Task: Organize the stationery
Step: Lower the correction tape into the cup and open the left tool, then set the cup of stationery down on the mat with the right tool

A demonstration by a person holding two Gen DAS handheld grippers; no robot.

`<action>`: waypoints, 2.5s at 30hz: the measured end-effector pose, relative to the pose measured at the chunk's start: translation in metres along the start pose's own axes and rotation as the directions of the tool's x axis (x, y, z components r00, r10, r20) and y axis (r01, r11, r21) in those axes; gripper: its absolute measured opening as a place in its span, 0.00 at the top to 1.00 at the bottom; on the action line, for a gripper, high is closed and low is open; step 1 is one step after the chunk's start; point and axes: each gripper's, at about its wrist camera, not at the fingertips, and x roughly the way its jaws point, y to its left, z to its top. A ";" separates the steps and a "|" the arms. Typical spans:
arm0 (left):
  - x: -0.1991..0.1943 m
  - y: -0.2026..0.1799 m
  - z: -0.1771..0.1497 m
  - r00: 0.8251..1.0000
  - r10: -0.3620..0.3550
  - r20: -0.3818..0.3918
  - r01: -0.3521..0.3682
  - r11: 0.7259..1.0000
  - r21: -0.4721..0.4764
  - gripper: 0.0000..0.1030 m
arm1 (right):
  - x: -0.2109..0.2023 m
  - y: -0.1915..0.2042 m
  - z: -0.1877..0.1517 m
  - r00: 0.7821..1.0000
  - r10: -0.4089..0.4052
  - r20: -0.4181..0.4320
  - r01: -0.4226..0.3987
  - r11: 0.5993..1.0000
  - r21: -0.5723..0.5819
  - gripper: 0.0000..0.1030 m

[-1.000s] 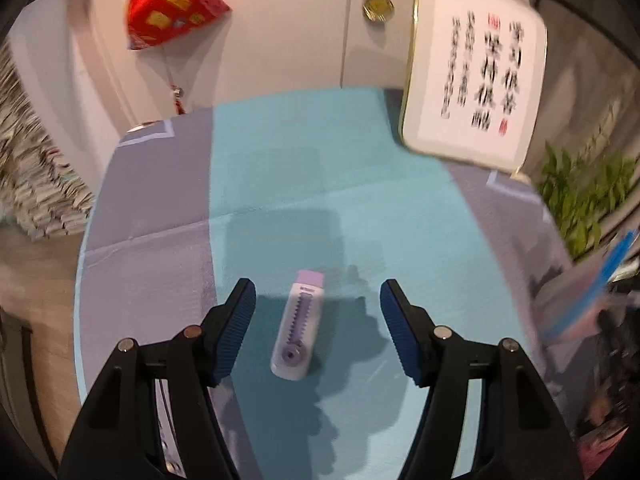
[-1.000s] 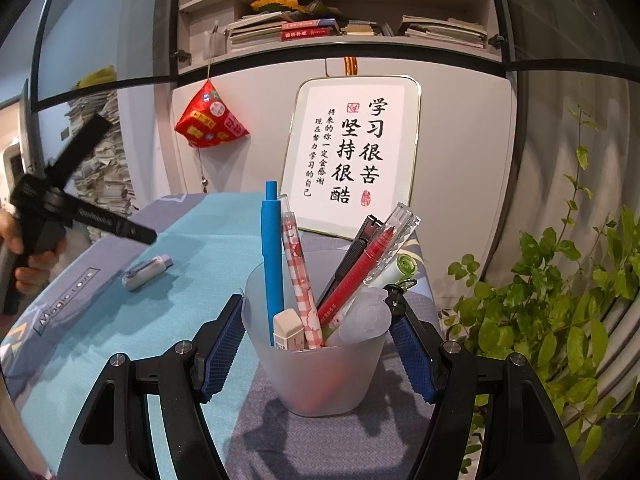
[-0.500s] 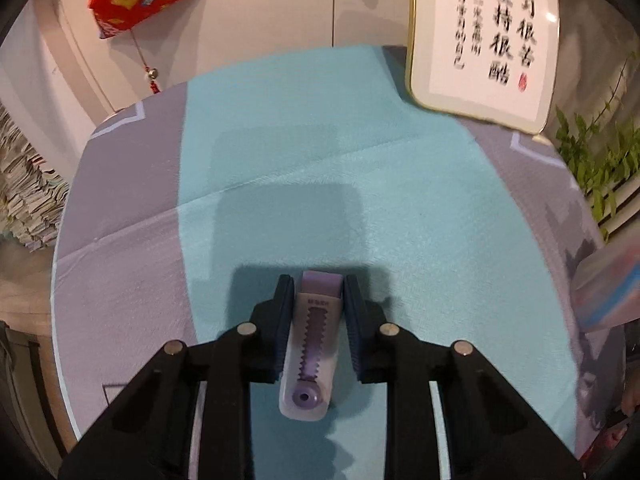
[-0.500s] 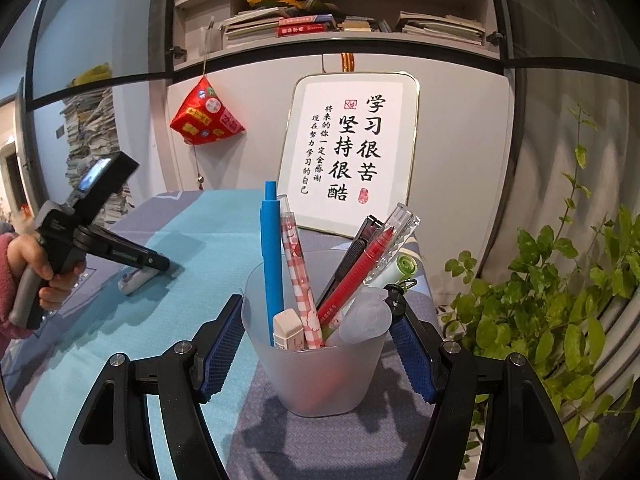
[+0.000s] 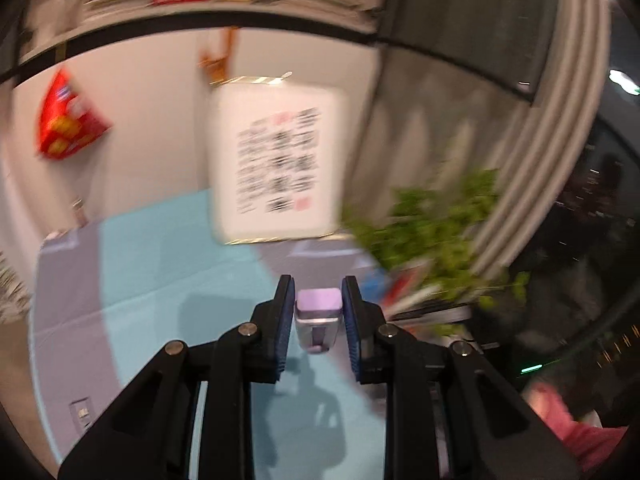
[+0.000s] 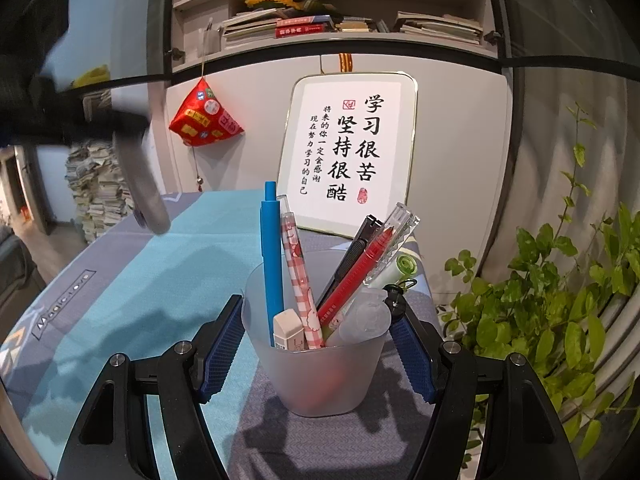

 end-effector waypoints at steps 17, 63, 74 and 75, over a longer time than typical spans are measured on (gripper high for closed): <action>0.088 -0.049 -0.010 0.969 -0.080 -0.232 0.090 0.995 0.032 0.78 | -0.002 -0.006 -0.003 1.000 0.020 0.012 -0.020 1.000 0.021 0.30; -0.042 0.098 -0.115 0.996 0.091 0.010 -0.082 0.931 -0.355 0.57 | -0.007 0.014 0.017 0.997 -0.074 -0.039 0.070 0.994 -0.087 0.20; -0.039 0.111 -0.117 0.997 0.080 0.008 -0.071 0.922 -0.381 0.57 | 0.015 0.021 0.013 0.989 -0.104 -0.105 0.088 0.984 -0.153 0.25; -0.040 0.112 -0.117 0.997 0.082 0.010 -0.072 0.920 -0.384 0.57 | 0.015 0.020 0.012 0.989 -0.116 -0.093 0.101 0.983 -0.156 0.28</action>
